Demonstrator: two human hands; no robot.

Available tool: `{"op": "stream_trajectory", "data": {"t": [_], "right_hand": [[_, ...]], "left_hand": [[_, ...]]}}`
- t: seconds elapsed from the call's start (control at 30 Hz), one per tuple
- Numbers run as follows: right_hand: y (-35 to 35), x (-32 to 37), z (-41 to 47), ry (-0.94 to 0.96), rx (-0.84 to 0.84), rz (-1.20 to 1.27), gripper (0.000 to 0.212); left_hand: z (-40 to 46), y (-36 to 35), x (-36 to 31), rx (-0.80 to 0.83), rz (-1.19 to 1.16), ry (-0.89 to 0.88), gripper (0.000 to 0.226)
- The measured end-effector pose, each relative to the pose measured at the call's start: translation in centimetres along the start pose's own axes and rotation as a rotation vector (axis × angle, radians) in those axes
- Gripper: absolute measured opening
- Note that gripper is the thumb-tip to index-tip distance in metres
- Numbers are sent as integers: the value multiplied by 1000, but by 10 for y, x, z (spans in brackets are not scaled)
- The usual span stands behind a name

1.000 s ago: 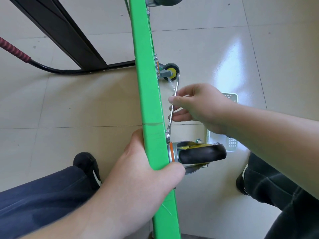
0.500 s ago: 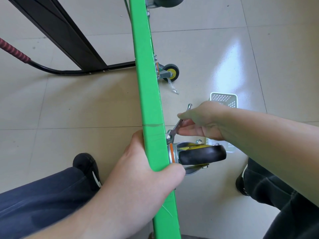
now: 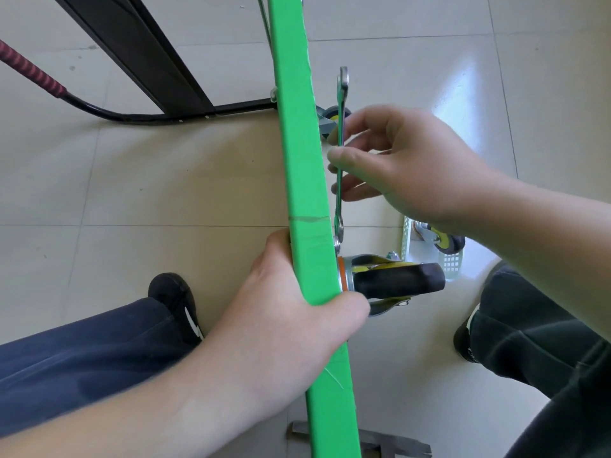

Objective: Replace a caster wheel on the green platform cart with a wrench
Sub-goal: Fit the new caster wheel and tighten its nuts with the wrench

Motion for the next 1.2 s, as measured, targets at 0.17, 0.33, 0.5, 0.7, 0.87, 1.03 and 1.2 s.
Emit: {"op": "stream_trajectory", "data": {"t": [0.17,0.33,0.5,0.7,0.87,1.03,1.2], "right_hand": [[-3,-2,-5,48,23,-35,23],[-6,-4,-10,44,37,-15,21],[-7,-4,-11,45,35,2,22],[-8,1,-11,38,79,5,22],[-4,6,-15,31,103,24,19],[0,12,-24,62,150,-13,17],[0,14,-30,127,207,-70,20]], "left_hand": [[-1,0,1,-8,-14,-19,43],[0,0,2,-1,-2,-26,43],[-1,0,2,-6,-6,-21,41],[-1,0,0,12,-21,-3,38],[-2,0,-1,7,-21,9,37],[-2,-1,-2,5,-23,6,37],[-1,1,0,-1,-29,11,38]]}}
Point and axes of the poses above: each hand's wrist, its own z-axis towards the middle knuckle, its own y-axis out of the back of the hand, x = y × z, the point moved 3 cm from there along z, towards the middle knuckle, and after that the axes turned 7 degrees about z, right-handed, at the moved point
